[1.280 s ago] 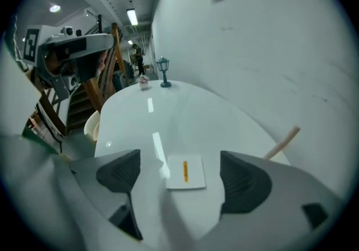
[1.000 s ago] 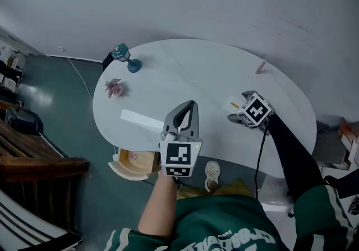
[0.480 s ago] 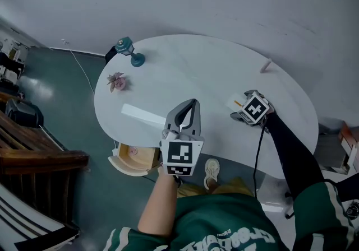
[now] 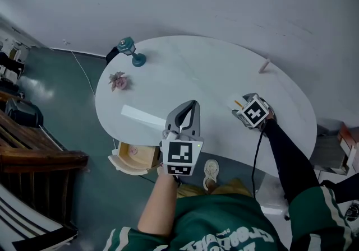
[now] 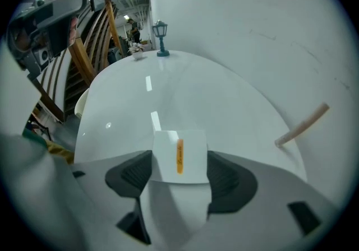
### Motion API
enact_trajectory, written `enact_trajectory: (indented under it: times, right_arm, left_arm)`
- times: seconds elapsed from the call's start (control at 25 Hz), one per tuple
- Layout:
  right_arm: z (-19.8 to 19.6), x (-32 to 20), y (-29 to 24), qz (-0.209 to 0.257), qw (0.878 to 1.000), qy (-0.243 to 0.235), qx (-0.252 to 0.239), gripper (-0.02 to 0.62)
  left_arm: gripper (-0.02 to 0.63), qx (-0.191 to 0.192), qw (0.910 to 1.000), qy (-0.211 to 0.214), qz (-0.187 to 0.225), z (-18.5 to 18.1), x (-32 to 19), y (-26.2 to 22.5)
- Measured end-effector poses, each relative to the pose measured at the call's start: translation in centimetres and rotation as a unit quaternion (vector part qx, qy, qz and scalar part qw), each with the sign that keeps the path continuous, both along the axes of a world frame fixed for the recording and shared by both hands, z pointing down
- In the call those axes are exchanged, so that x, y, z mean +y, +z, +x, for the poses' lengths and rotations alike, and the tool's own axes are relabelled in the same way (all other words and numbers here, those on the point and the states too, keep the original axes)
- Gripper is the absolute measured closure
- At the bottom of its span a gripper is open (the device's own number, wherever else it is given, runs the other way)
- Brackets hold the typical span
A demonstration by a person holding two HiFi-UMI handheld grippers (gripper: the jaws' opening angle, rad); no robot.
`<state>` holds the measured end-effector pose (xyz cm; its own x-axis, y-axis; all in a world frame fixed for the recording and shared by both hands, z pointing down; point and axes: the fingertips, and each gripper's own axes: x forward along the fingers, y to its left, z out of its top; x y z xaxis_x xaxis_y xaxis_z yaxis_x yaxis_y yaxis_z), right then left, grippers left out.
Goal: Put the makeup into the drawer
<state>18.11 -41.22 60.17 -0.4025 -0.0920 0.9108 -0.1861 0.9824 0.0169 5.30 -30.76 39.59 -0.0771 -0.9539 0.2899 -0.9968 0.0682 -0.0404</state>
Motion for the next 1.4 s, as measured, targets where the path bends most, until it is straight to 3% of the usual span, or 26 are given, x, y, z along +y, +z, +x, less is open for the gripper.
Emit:
enact_trajectory:
  times: [0.16,0.4,0.72,1.04,1.16,1.4]
  right_arm:
    - [-0.2,-0.3,-3.1,0.032,0.996,0.036,-0.069,0.282]
    - [-0.4,-0.4,-10.4,0.088,0.976,0.089,-0.178,0.281]
    - [1.5,0.4,-19.2,0.159,0.929,0.155,-0.298,0.282]
    - [2.7,1.6,-23.9,0.221,0.895,0.175,-0.346,0.281]
    - [2.8,2.0,-24.3,0.219,0.893,0.175,-0.353,0.281]
    - [0.2,3.8,-23.9,0.210,0.901,0.141,-0.351,0.281]
  left_arm:
    - [0.606,-0.005,1.0000,0.000,0.005,0.1,0.3,-0.7]
    - [0.606,-0.016,0.9997,-0.001,0.019,0.3,0.5,-2.5]
    - [0.606,-0.031,0.9986,-0.007,0.042,0.9,0.7,-5.2]
    - [0.606,-0.038,0.9971,-0.008,0.064,0.7,1.1,-6.7]
    - [0.606,-0.040,0.9969,-0.014,0.066,0.7,1.4,-6.8]
    - [0.606,-0.057,0.9958,-0.018,0.070,-0.2,3.6,-6.9]
